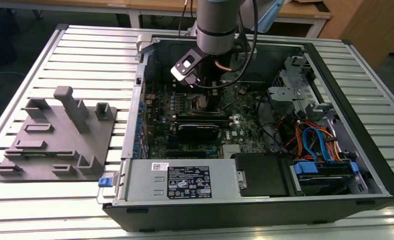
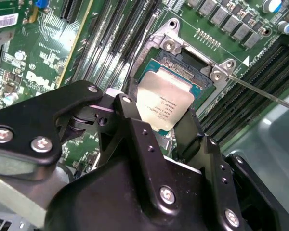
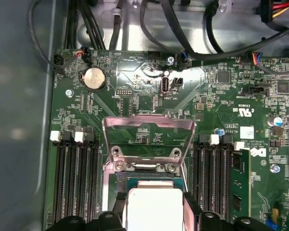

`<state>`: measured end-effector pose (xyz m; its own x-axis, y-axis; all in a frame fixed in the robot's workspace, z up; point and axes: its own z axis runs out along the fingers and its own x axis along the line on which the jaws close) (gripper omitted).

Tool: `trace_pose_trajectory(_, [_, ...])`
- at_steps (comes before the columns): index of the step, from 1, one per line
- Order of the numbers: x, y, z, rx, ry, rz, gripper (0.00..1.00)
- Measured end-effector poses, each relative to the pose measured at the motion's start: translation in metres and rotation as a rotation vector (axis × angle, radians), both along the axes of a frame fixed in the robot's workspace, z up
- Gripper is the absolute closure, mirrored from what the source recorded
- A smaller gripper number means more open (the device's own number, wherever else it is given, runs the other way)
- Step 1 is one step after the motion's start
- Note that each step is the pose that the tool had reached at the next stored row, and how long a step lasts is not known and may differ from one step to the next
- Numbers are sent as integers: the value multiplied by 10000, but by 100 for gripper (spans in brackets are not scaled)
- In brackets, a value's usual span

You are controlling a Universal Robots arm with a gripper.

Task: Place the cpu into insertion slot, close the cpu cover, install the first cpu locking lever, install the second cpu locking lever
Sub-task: 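Place the cpu into insertion slot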

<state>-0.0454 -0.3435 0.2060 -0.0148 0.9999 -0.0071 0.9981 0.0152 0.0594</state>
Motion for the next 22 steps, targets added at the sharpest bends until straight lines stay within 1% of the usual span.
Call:
trace_pose_trajectory(5, [-14, 2, -46, 0, 20, -12, 46])
trace_pose_trajectory(8, [-15, 5, -46, -2, 24, -15, 46])
trace_pose_trajectory(14, [-14, 41, -50, 3, 22, -15, 46])
trace_pose_trajectory(22, [-14, 51, -100, 51, 23, -71, 46])
